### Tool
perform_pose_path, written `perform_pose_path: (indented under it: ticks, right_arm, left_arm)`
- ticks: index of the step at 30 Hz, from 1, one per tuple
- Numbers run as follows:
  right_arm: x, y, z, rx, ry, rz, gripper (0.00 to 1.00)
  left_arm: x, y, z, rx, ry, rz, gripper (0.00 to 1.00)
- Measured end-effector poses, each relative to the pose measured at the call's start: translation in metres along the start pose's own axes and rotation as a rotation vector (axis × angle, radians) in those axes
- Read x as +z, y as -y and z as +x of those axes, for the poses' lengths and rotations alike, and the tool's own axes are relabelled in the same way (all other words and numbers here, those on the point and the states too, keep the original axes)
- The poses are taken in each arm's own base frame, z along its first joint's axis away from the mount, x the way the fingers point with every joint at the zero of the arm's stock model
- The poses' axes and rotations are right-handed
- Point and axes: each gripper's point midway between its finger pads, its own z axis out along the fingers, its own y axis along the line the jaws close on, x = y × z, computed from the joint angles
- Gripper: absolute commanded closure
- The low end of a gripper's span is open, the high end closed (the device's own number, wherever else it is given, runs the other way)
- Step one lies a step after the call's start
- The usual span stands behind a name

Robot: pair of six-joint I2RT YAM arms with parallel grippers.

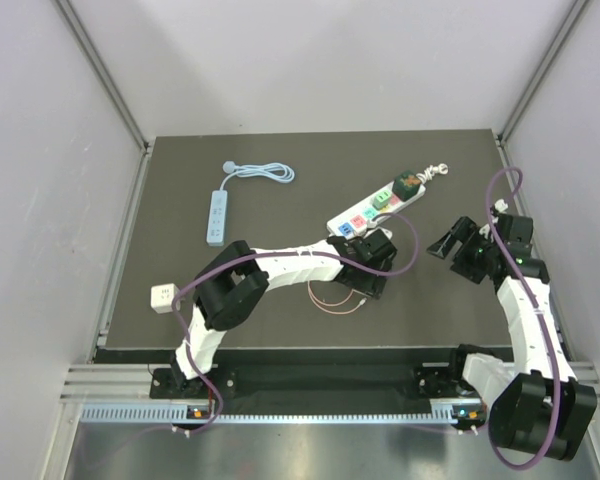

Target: Insert the plug

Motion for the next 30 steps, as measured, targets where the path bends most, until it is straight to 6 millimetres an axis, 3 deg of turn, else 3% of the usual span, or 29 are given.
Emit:
perform_pose_path:
  ticks: [2, 5, 6, 10, 16, 19, 25, 28, 30]
  right_arm:
    - [0.000, 0.000, 0.000, -0.001, 0.000, -0.001, 0.20]
    - [0.000, -0.002, 0.001, -0.006, -0.001, -0.005, 0.20]
    - [-0.001, -0.003, 0.001, -0.009, 0.001, -0.008, 0.20]
    - [-0.001, -0.009, 0.002, -0.030, 0.002, -0.026, 0.21]
    - [-0.004, -0.022, 0.009, -0.057, -0.010, -0.065, 0.23]
    - [-0.010, -0.033, 0.010, -0.061, -0.003, -0.114, 0.23]
    - [-0.035, -0.061, 0.000, -0.081, 0.074, -0.230, 0.23]
    - [-0.049, -0.076, -0.005, -0.099, 0.107, -0.292, 0.23]
    - [-0.058, -0.087, -0.008, -0.113, 0.130, -0.341, 0.23]
  left_arm:
    - [0.000, 0.002, 0.000, 0.000, -0.002, 0.009, 0.33]
    - [0.002, 0.003, 0.001, 0.006, -0.008, 0.015, 0.58]
    - [0.002, 0.004, -0.001, 0.012, -0.005, 0.017, 0.73]
    - [0.001, 0.005, 0.000, 0.014, -0.014, 0.020, 0.98]
    - [-0.014, 0.018, 0.002, 0.002, -0.036, 0.123, 1.00]
    - [-0.053, 0.033, 0.003, 0.012, 0.013, 0.325, 1.00]
    - [-0.157, 0.068, -0.010, 0.225, 0.242, 0.750, 1.00]
    - [-0.179, 0.081, -0.014, 0.327, 0.307, 0.850, 1.00]
    - [-0.184, 0.085, -0.013, 0.371, 0.322, 0.881, 1.00]
